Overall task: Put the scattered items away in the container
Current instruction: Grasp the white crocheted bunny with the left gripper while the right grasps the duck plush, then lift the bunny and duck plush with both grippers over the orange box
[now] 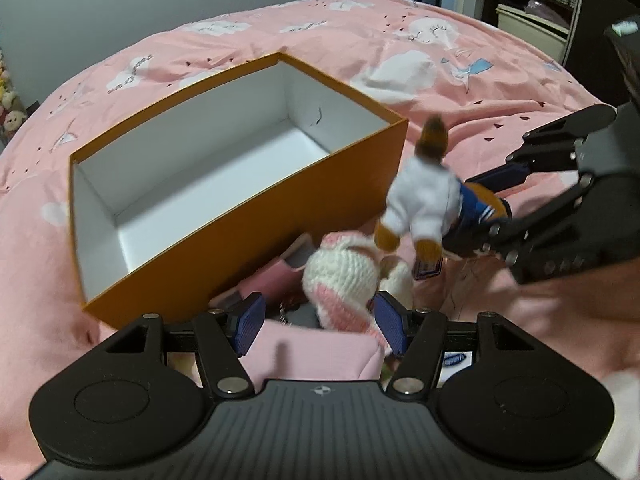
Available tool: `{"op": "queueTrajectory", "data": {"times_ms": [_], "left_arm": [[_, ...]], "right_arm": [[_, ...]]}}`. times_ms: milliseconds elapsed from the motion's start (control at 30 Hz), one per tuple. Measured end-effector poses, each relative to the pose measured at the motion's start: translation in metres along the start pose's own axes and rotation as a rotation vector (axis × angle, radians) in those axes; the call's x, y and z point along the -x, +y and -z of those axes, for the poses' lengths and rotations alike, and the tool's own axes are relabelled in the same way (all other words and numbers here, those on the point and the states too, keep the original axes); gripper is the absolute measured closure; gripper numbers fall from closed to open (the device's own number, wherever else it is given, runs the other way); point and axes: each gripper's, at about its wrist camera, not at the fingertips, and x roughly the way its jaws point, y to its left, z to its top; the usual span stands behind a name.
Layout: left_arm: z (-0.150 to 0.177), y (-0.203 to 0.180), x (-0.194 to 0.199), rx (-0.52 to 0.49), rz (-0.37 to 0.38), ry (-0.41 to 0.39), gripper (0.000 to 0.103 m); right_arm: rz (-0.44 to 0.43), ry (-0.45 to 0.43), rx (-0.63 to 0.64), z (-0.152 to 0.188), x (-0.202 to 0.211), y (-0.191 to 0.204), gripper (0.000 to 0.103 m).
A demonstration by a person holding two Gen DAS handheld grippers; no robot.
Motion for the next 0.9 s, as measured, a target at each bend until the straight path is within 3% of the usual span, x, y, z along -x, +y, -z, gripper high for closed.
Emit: {"op": "queueTrajectory", "data": {"times_ms": [133, 333, 500, 667, 700, 733, 900], "left_arm": [[-0.003, -0.006, -0.015, -0.029, 0.018, -0.016, 0.032], [-0.008, -0.006, -0.043, 0.007, 0.048, 0.022, 0.032], [-0.005, -0.007, -0.054, 0.037, 0.032, 0.013, 0.049], [-0.002, -0.003, -0.047, 0.073, 0.038, -0.003, 0.058], [-0.002, -0.004, -0.044, 0.014, 0.088, -0.008, 0.059], [-0.002, -0.004, -0.041, 0.015, 0.092, -0.014, 0.06], [-0.002, -0.007, -0.005, -0.017, 0.061, -0.103, 0.061]], "right_arm": [[-0.014, -0.009, -0.108, -0.005, 0.002, -0.013, 0.047], [-0.004, -0.014, -0.158, -0.004, -0.003, -0.017, 0.047], [-0.006, -0.01, -0.19, 0.002, -0.007, -0.02, 0.047], [-0.008, -0.017, -0.215, 0.005, -0.005, -0.021, 0.047], [-0.01, -0.023, -0.22, 0.004, -0.003, -0.021, 0.047], [-0.014, -0.031, -0.224, 0.004, 0.0, -0.021, 0.047], [-0.053, -0.088, -0.236, -0.006, 0.019, -0.019, 0.047]]}}
